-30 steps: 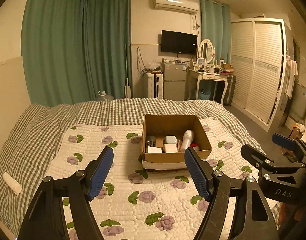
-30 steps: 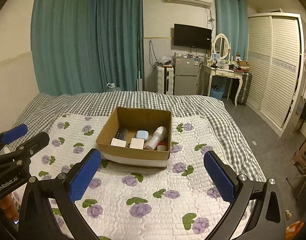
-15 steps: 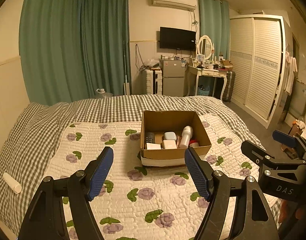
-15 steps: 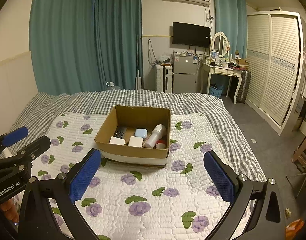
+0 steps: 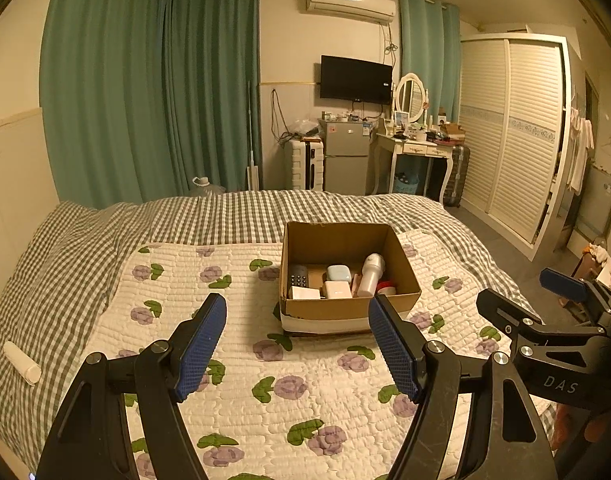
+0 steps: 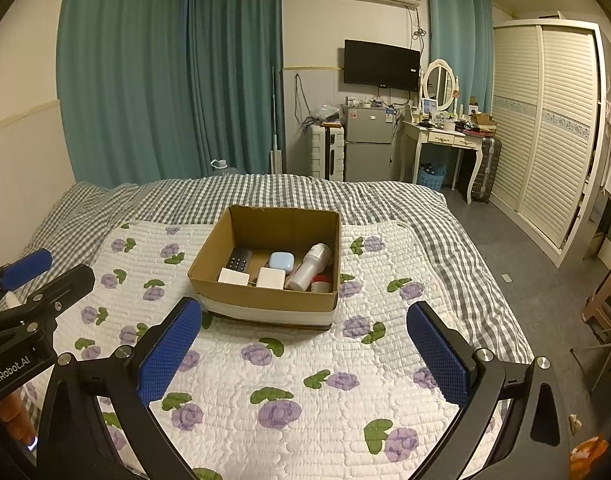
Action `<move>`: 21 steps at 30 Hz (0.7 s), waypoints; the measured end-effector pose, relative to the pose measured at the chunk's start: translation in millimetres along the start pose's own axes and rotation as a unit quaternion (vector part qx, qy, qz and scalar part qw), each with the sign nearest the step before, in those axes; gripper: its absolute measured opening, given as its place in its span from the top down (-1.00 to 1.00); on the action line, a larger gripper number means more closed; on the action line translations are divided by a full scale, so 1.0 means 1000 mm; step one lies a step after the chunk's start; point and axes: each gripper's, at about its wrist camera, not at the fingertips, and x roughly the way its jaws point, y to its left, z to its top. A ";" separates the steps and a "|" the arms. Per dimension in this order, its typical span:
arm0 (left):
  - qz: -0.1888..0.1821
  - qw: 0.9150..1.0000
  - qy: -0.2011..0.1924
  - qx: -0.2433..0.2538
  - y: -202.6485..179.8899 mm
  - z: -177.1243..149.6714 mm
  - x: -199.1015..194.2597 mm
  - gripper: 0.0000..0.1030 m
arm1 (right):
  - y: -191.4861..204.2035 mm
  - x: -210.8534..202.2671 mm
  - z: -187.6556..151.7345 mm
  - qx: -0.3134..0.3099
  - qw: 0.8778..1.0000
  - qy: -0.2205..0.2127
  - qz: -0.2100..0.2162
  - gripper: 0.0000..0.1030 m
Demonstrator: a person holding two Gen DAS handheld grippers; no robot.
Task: Organize rigid objects
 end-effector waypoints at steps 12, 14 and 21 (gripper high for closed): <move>0.001 1.000 0.002 0.000 0.000 0.001 -0.001 -0.48 | 0.000 0.000 0.000 -0.001 1.000 0.000 0.000 -1.00; 0.001 1.000 0.003 0.001 0.000 0.001 -0.001 -0.48 | 0.000 -0.001 0.000 0.000 1.000 0.000 0.000 -1.00; 0.002 1.000 0.004 0.002 0.000 0.001 -0.001 -0.48 | 0.000 0.000 0.001 0.000 1.000 0.001 0.000 -1.00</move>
